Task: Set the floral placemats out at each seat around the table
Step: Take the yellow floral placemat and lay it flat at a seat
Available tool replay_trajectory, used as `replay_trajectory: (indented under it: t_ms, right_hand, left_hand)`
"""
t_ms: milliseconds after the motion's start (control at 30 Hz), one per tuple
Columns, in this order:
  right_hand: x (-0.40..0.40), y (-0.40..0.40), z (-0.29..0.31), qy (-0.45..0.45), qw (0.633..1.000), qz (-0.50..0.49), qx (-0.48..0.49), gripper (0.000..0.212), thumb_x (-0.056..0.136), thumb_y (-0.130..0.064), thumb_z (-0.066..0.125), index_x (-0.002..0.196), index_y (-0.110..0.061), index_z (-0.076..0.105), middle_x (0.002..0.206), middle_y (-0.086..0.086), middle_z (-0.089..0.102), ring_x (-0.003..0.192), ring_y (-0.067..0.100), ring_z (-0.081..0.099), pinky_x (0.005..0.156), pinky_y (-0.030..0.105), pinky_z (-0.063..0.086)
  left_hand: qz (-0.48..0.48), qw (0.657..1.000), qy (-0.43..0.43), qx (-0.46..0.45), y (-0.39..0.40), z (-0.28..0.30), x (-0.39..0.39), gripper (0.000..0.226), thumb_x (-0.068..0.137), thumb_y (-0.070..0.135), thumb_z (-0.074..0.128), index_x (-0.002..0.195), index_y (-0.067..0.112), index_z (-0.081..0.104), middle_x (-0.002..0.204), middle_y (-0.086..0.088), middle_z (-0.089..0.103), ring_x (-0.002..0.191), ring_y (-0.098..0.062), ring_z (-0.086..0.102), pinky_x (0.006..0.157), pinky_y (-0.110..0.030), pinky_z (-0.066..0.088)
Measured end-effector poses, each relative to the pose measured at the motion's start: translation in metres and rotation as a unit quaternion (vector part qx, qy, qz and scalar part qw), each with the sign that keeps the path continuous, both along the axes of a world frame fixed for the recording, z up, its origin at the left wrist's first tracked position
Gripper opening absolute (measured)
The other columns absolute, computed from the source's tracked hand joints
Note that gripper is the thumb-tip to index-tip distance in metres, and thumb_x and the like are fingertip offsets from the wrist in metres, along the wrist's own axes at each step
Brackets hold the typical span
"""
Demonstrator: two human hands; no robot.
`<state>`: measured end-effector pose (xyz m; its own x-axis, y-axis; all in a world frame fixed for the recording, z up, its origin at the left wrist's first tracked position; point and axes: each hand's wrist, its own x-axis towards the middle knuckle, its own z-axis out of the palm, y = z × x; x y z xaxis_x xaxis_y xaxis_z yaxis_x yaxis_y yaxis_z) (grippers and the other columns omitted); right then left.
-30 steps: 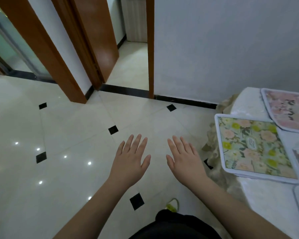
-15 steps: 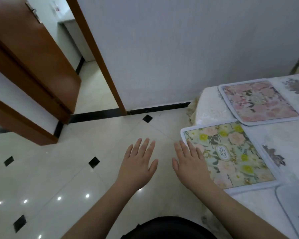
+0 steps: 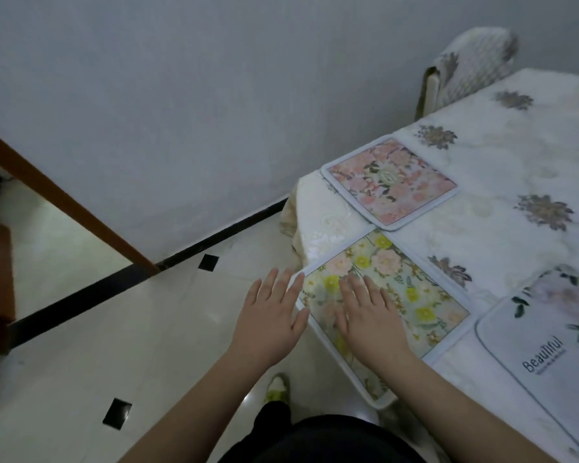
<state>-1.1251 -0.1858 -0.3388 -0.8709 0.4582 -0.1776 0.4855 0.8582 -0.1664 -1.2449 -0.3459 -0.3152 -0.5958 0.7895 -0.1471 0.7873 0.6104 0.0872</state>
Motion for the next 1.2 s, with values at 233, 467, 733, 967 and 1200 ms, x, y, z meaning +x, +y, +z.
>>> replay_trajectory:
  t_ms: [233, 467, 733, 967, 1200]
  right_hand:
    - [-0.038, -0.005, 0.002, -0.033, 0.996, -0.086, 0.005, 0.061, 0.103, -0.044, 0.022, 0.158, -0.023, 0.008, 0.166, 0.002, 0.007, 0.153, 0.023, 0.004, 0.122, 0.044, 0.002]
    - [-0.038, -0.014, 0.007, -0.031, 0.982, -0.183, 0.022, 0.061, 0.103, -0.044, 0.025, 0.158, -0.021, 0.009, 0.166, 0.003, 0.008, 0.153, 0.026, 0.003, 0.122, 0.043, -0.001]
    - [-0.005, -0.017, -0.002, -0.012, 0.955, -0.296, 0.008, 0.062, 0.103, -0.045, 0.034, 0.156, -0.017, 0.022, 0.164, 0.007, 0.017, 0.152, 0.030, 0.011, 0.122, 0.045, 0.004]
    - [0.013, 0.007, -0.031, -0.011, 0.941, -0.337, -0.030, 0.065, 0.100, -0.047, 0.042, 0.155, -0.016, 0.026, 0.162, 0.007, 0.024, 0.150, 0.031, 0.018, 0.121, 0.049, 0.013]
    - [0.009, 0.039, -0.055, 0.004, 0.952, -0.300, -0.060, 0.063, 0.101, -0.047, 0.038, 0.156, -0.018, 0.024, 0.163, 0.005, 0.019, 0.151, 0.030, 0.011, 0.120, 0.048, 0.000]
  left_hand:
    - [-0.105, 0.994, -0.013, 0.014, 0.020, -0.008, -0.072, 0.064, 0.101, 0.053, 0.013, 0.159, 0.028, 0.005, 0.167, 0.003, 0.010, 0.154, -0.020, 0.003, 0.123, -0.041, 0.005]
    - [-0.204, 0.978, -0.047, 0.015, 0.056, -0.029, -0.109, 0.063, 0.103, 0.052, 0.018, 0.159, 0.028, 0.001, 0.168, 0.004, 0.001, 0.155, -0.018, -0.003, 0.123, -0.040, 0.002]
    - [-0.303, 0.951, -0.053, -0.003, 0.102, -0.052, -0.095, 0.061, 0.104, 0.050, 0.018, 0.159, 0.030, 0.003, 0.168, 0.005, 0.004, 0.155, -0.018, -0.001, 0.123, -0.040, -0.002]
    - [-0.338, 0.938, -0.060, -0.056, 0.139, -0.085, -0.078, 0.063, 0.104, 0.050, 0.021, 0.160, 0.028, 0.002, 0.168, 0.004, 0.003, 0.154, -0.017, -0.002, 0.123, -0.040, 0.001]
    - [-0.398, 0.914, -0.026, -0.072, 0.163, -0.097, -0.065, 0.067, 0.098, 0.050, 0.018, 0.159, 0.023, 0.017, 0.167, -0.002, 0.008, 0.154, -0.025, 0.006, 0.125, -0.043, 0.004]
